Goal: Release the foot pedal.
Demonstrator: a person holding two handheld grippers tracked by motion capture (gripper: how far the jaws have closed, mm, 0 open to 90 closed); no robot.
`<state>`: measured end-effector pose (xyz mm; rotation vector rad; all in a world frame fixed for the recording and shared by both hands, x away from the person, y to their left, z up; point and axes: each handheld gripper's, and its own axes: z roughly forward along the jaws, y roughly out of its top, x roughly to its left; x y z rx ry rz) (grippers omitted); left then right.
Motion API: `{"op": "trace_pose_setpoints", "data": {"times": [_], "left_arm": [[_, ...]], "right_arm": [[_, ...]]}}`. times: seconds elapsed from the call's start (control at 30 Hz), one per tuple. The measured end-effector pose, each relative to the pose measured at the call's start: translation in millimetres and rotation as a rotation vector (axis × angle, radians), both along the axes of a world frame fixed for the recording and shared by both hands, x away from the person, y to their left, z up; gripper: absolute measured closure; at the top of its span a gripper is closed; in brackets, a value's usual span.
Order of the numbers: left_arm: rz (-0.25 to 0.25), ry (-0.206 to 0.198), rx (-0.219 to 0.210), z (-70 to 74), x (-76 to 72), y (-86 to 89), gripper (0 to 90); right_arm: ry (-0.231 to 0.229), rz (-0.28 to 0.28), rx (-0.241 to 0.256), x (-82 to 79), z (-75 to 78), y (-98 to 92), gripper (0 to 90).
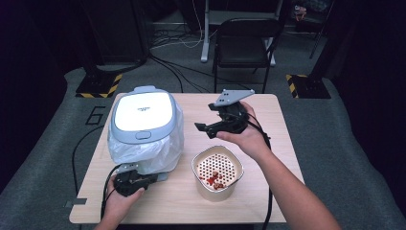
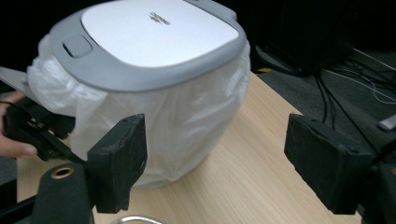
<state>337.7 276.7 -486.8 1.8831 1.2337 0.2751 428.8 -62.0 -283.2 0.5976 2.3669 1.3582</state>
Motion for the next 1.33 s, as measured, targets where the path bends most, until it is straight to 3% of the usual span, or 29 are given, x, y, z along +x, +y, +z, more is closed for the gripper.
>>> {"op": "trace_pose_setpoints", "data": {"times": [0.07,0.1,0.13,0.17,0.2,0.23,0.3,0.33,0.37,0.4,0.43,0.5,0.53,0.7,0.73,0.77,0.8,0.9,1.07,1.23,1.33], "left_arm": [[-0.082,0.009,-0.049,0.8,3.0,1.1,58.9],[-0.116,-0.023,-0.027,2.0,5.5,4.1,57.4],[-0.177,-0.071,0.029,4.1,10.3,10.3,55.7],[-0.173,-0.069,0.039,5.9,9.3,11.8,52.8],[-0.135,-0.026,-0.026,6.4,4.4,7.7,52.2],[-0.166,-0.055,0.032,7.6,6.0,12.3,51.3],[-0.175,-0.048,0.042,9.6,3.4,15.3,49.2],[-0.135,-0.005,-0.003,9.3,-1.6,12.9,47.9],[-0.131,-0.012,0.004,9.3,-2.6,14.6,46.2],[-0.171,-0.055,0.053,9.5,0.0,20.7,44.9],[-0.062,0.029,-0.014,10.4,-8.7,15.8,43.5],[-0.068,0.019,-0.014,9.8,-8.8,20.5,42.3],[-0.044,-0.014,-0.003,8.5,-7.9,21.9,41.9],[-0.002,0.005,-0.012,6.1,-9.8,32.7,40.2],[-0.021,-0.025,-0.018,4.2,-7.3,35.6,39.9],[-0.065,-0.051,0.043,4.9,-4.8,42.1,39.5],[-0.070,-0.047,0.064,4.6,-4.4,45.6,39.3],[-0.028,-0.049,0.044,0.9,-5.0,49.6,38.7],[-0.001,-0.056,0.057,-5.7,-4.7,61.4,38.4],[0.056,-0.063,0.066,-13.5,-2.5,74.4,38.0],[0.077,-0.067,0.105,-17.9,-1.0,82.5,37.5]], "right_arm": [[-0.002,-0.021,-0.011,-2.8,-1.5,-7.0,21.1],[-0.004,-0.034,-0.008,-4.3,-2.4,-10.6,21.2],[-0.009,-0.041,-0.009,-5.2,-3.0,-13.9,21.4],[-0.017,-0.058,-0.014,-6.7,-4.4,-19.6,21.7],[-0.019,-0.077,-0.016,-8.2,-6.1,-24.0,21.9],[-0.014,-0.096,-0.017,-9.8,-8.2,-28.4,22.2],[-0.020,-0.132,-0.020,-12.3,-13.7,-37.8,22.4],[-0.018,-0.142,-0.021,-13.4,-16.1,-41.2,22.4],[-0.017,-0.155,-0.022,-14.6,-19.3,-45.7,22.4],[-0.012,-0.165,-0.023,-15.6,-22.3,-50.4,22.4],[-0.011,-0.177,-0.020,-16.6,-26.1,-56.4,22.6],[0.012,-0.201,-0.010,-19.0,-32.7,-66.3,22.9],[0.015,-0.206,-0.010,-19.0,-34.7,-69.6,22.9],[0.034,-0.259,-0.017,-21.0,-49.4,-87.1,23.2],[0.032,-0.266,-0.021,-20.8,-51.7,-89.3,23.2],[0.035,-0.279,-0.027,-21.2,-55.3,-92.7,23.2],[0.033,-0.286,-0.036,-21.1,-57.4,-95.1,23.2],[0.041,-0.329,-0.038,-19.5,-68.9,-104.8,23.2],[0.067,-0.382,-0.018,-21.6,-88.1,-117.5,23.0],[0.081,-0.446,0.006,-28.5,-114.6,-131.8,22.3],[0.094,-0.497,0.000,-32.4,-132.0,-139.7,22.0]]}}
